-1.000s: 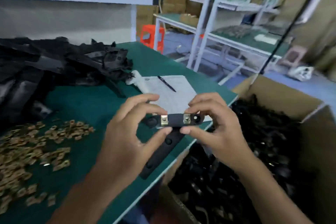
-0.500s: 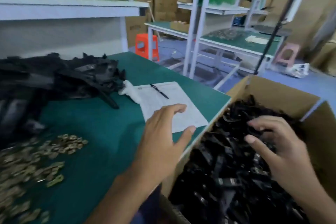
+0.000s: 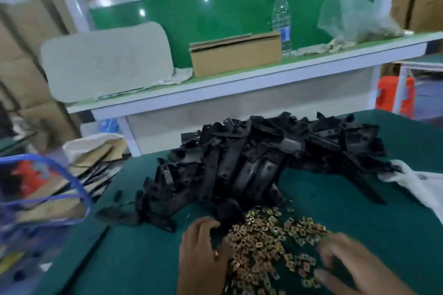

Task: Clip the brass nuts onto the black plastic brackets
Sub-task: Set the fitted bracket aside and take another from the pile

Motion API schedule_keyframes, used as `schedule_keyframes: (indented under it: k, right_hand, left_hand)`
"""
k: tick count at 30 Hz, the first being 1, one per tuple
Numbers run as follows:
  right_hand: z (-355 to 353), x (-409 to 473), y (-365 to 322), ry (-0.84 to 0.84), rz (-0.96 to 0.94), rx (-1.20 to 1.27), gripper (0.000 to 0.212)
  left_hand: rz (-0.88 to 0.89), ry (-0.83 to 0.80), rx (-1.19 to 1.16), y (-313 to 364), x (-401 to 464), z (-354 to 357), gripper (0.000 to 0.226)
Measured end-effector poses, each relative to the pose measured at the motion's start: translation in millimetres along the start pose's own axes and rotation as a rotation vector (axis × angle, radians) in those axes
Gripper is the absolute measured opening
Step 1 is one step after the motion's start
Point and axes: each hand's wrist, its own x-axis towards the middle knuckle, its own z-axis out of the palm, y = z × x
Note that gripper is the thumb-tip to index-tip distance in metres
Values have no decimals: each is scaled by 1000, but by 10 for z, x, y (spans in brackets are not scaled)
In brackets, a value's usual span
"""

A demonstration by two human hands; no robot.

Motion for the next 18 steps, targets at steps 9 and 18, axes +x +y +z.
schedule_keyframes:
  k: [9, 18]
  right_hand:
    - [718, 682, -45, -214, -64, -248, 56]
    - [466, 704, -87, -26, -189, -177, 18]
  left_hand:
    - [-279, -12, -112, -41, 692, 43, 46]
    - [-321, 125, -242, 94, 1199, 90, 24]
